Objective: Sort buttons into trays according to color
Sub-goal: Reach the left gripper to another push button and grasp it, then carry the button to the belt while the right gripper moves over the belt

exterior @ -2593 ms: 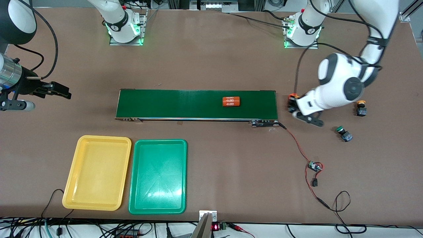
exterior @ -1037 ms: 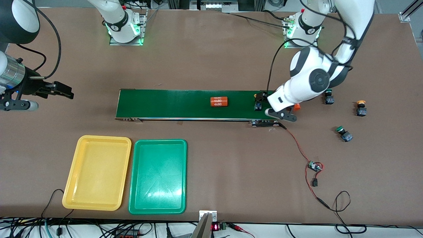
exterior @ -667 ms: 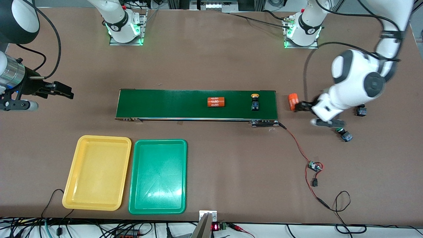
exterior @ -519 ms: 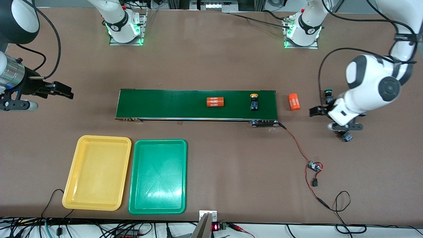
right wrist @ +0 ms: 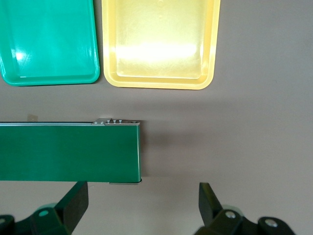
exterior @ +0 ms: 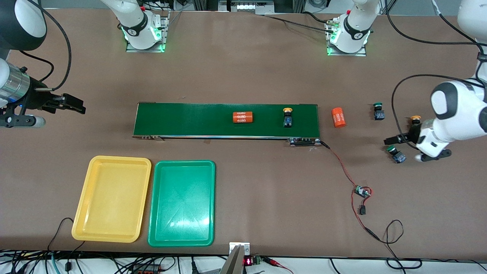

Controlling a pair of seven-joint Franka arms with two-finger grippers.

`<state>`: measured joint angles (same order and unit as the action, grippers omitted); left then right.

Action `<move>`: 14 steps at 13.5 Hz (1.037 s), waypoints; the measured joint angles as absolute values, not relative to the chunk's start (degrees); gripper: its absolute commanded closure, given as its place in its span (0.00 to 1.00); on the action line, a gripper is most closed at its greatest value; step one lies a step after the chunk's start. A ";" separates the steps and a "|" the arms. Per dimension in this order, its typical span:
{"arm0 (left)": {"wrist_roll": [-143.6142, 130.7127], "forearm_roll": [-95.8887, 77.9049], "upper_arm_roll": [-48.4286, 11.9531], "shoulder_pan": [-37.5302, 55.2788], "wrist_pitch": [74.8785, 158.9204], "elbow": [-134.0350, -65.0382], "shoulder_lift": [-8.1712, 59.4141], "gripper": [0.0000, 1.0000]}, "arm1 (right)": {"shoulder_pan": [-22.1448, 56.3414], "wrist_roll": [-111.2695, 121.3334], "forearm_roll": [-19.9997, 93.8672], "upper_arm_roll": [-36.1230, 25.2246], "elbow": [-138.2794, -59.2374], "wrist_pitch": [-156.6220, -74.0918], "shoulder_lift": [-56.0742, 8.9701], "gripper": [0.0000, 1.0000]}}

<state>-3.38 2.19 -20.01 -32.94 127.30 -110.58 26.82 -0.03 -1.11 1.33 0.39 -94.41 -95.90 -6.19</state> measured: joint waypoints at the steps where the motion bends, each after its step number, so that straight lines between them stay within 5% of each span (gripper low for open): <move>1: -3.30 2.19 -19.01 -33.10 129.06 -109.36 28.54 0.00 | 0.07 -1.11 1.32 0.40 -94.48 -95.90 -6.20 0.00; 10: -3.22 7.03 -17.90 -32.36 140.23 -105.54 36.77 0.00 | 0.12 -1.06 1.29 0.44 -95.33 -96.96 -6.21 0.00; 14: -3.22 7.18 -17.89 -32.36 140.84 -105.22 37.44 0.06 | 0.64 -1.06 1.32 0.51 -101.46 -101.13 -3.40 0.00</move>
<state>-3.22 7.18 -17.89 -32.36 140.84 -105.22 37.44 0.64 -1.06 1.32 0.51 -101.46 -101.13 -3.40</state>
